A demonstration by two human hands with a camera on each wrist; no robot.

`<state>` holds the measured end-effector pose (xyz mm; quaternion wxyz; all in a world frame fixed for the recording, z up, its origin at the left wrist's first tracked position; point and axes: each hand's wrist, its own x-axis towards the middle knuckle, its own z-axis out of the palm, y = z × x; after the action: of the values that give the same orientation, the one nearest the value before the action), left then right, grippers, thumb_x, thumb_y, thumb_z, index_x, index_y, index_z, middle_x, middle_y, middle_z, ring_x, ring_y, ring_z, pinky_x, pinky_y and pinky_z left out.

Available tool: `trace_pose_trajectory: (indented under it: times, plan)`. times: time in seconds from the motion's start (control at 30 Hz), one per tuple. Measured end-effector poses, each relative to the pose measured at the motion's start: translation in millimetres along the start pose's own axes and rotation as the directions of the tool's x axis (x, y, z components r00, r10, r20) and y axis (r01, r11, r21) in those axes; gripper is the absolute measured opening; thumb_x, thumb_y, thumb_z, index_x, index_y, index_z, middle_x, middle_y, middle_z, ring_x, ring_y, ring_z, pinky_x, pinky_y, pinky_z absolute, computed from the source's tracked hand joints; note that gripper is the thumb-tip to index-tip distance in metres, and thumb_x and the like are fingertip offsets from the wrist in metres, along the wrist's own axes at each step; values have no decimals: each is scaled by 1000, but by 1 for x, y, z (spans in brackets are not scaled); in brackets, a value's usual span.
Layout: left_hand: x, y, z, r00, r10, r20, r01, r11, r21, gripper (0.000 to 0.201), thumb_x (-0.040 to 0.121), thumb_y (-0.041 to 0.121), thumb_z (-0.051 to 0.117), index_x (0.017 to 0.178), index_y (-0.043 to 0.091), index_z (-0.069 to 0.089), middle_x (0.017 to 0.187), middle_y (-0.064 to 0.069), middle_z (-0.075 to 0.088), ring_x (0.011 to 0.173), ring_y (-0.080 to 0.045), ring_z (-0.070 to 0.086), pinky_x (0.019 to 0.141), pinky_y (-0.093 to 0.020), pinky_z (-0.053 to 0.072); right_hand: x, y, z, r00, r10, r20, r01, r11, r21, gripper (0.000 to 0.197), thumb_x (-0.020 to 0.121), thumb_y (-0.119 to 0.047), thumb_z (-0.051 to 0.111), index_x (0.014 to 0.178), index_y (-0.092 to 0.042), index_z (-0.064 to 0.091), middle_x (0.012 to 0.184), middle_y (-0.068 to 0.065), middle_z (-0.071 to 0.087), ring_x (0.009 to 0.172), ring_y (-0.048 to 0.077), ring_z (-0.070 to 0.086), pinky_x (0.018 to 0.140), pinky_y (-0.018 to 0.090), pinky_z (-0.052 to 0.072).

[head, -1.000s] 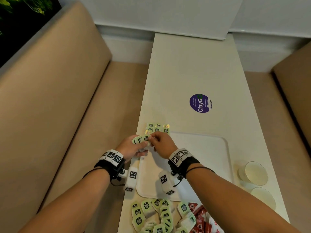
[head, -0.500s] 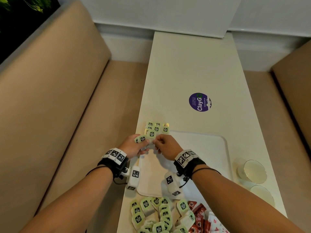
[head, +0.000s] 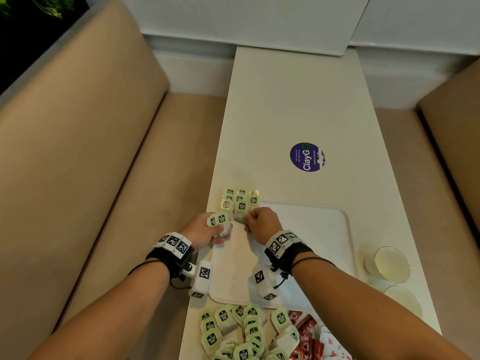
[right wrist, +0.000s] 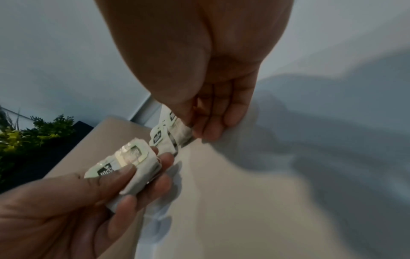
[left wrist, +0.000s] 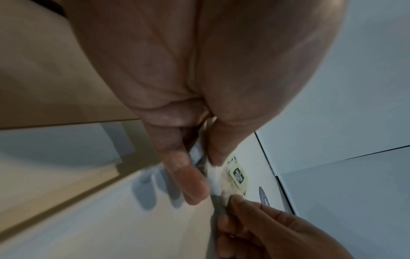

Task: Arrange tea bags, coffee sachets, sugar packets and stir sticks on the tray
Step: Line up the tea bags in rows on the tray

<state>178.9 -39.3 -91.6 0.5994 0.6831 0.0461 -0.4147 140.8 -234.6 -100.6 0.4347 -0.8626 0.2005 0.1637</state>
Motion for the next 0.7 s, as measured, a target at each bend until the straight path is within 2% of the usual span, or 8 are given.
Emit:
trace_pose_trajectory:
  times: [0.1,0.23,0.33,0.43,0.53,0.63,0.7]
  plan:
    - [-1,-3,0,1000,2,-18,-2,1000,9,22,101,-1,50,121,0,57,101,-19,72,88,-31,73,63,-32,57,1,-5,2,999,28,-16,-29,998,-54,39,92,-19,56,53,-21,60,71,2,72,73,23,68,70,34,55]
    - [-1,-2,0,999,-12,-32,13,999,34,18,102,6,53,119,1,58,97,-18,74,87,-31,74,66,-35,57,0,-9,2,999,35,-2,-35,996,-84,38,92,-23,56,54,-19,60,74,5,72,73,25,68,64,32,52]
    - [-4,0,1,999,-15,-38,18,997,71,17,102,9,55,117,1,59,102,-24,74,87,-30,75,63,-30,57,1,-10,2,998,56,-5,-57,995,-82,37,93,-24,55,57,-18,63,74,5,73,73,25,68,67,33,54]
    - [-6,1,1,999,-11,-52,16,995,100,17,101,13,57,113,0,60,97,-25,74,79,-25,75,57,-26,57,2,-11,1,998,58,-18,-59,995,-81,39,93,-23,56,54,-18,61,72,5,72,70,25,66,65,31,51]
    - [-6,1,1,996,-4,-89,17,989,145,16,99,15,61,108,1,61,86,-21,75,67,-18,72,61,-29,57,-1,-10,0,996,67,-51,-69,997,-38,37,91,-24,58,54,-19,58,63,0,66,61,20,60,56,27,43]
    - [-4,1,1,993,-13,-116,26,993,116,17,97,16,65,110,5,61,81,-15,74,74,-25,72,68,-34,59,-5,-6,2,996,42,-73,-41,999,14,31,92,-34,58,66,-18,62,69,1,68,68,22,64,64,34,52]
    - [-3,2,3,992,-20,-125,30,996,82,20,96,15,66,112,5,60,84,-14,75,80,-29,74,71,-34,61,-8,-3,3,998,-9,-67,11,999,36,36,98,-37,54,73,-14,65,72,3,69,71,22,65,69,36,53]
